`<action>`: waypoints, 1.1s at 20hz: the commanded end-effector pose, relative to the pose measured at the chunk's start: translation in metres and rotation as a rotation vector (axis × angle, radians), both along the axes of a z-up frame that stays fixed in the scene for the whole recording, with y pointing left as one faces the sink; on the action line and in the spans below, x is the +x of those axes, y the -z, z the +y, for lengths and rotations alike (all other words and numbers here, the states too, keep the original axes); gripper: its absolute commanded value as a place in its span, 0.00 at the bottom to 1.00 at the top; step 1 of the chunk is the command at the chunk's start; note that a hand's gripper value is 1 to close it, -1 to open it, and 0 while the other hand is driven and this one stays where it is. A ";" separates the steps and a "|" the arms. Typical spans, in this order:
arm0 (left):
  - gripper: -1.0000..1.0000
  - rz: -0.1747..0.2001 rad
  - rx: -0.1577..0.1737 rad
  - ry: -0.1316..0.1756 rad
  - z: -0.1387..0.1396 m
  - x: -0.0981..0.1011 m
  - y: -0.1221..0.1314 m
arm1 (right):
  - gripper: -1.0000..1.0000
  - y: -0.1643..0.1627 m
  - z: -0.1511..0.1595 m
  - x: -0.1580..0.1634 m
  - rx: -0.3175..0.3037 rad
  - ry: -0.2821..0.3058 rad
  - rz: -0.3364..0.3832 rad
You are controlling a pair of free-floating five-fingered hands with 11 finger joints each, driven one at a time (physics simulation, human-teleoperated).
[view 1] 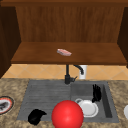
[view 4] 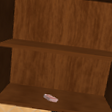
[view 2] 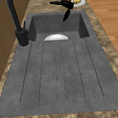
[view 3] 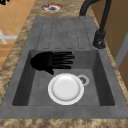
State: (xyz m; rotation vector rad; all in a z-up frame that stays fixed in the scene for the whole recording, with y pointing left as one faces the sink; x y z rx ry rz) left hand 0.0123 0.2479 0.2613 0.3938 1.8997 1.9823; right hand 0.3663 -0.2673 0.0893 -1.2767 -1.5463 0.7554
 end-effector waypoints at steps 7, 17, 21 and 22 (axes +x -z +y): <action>0.50 0.000 0.000 0.000 0.000 0.000 0.000 | 0.00 -0.003 -0.001 0.001 -0.014 -0.027 0.000; 0.50 0.000 0.000 0.000 0.000 0.000 0.000 | 0.00 -0.013 -0.007 0.016 -0.002 0.036 0.070; 0.50 0.000 0.000 0.000 0.000 0.000 0.000 | 0.00 -0.027 -0.031 0.007 0.006 0.039 0.059; 0.50 0.000 0.000 0.000 0.000 0.000 0.000 | 0.00 -0.030 -0.036 0.006 0.007 0.037 0.061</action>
